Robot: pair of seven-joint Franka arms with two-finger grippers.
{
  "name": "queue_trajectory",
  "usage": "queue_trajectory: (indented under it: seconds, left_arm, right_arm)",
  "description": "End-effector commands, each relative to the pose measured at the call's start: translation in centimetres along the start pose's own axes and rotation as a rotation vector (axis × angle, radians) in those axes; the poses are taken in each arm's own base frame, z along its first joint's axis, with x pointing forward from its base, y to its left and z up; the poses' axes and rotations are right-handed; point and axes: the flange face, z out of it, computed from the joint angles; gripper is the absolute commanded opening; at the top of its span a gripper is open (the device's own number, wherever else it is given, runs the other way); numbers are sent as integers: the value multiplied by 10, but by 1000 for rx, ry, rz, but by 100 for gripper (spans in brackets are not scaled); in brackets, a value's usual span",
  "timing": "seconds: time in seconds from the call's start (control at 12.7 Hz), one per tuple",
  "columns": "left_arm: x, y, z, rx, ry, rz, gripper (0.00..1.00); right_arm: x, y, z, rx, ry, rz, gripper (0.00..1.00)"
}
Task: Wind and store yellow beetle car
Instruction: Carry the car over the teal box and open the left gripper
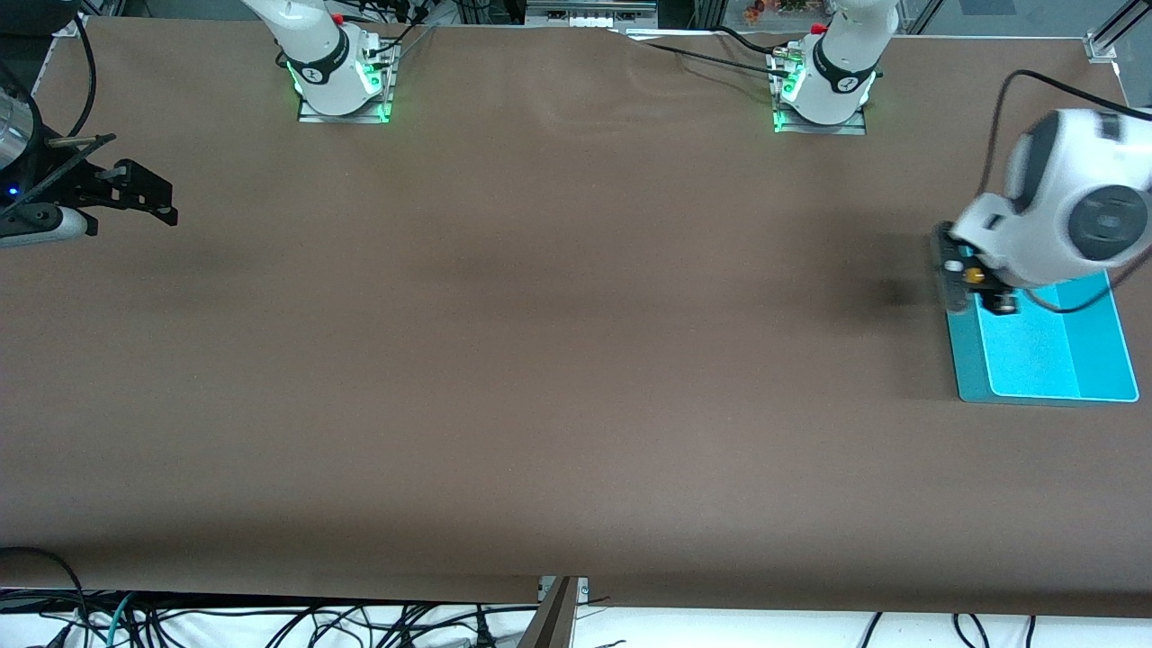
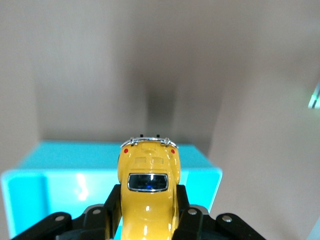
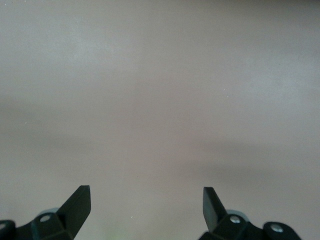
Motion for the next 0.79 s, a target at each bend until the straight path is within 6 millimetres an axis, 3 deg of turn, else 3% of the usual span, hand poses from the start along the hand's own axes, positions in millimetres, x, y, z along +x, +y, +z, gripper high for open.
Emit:
queue_trajectory:
  seconds: [0.0, 0.08, 0.24, 0.31, 0.55, 0.63, 0.71]
  left_arm:
    - [-100, -29, 67, -60, 145, 49, 20]
    - [-108, -36, 96, -69, 157, 65, 20]
    - [-109, -50, 133, -23, 90, 122, 20]
    - [-123, -48, 150, -35, 93, 111, 20]
    - [-137, -56, 201, 43, 116, 119, 24]
    - [-134, -58, 205, 51, 112, 128, 30]
    - [-134, -57, 204, 51, 110, 128, 72]
  right_arm:
    - [0, 1, -7, -9, -6, 11, 100]
    - [0, 1, -7, -9, -6, 11, 100]
    - [0, 1, -7, -9, -5, 11, 100]
    - [0, 0, -7, -9, -5, 10, 100]
    - [0, 1, -7, -9, -6, 11, 100]
    - [0, 1, -7, -9, -6, 11, 100]
    - [0, 1, -7, -9, -6, 11, 100]
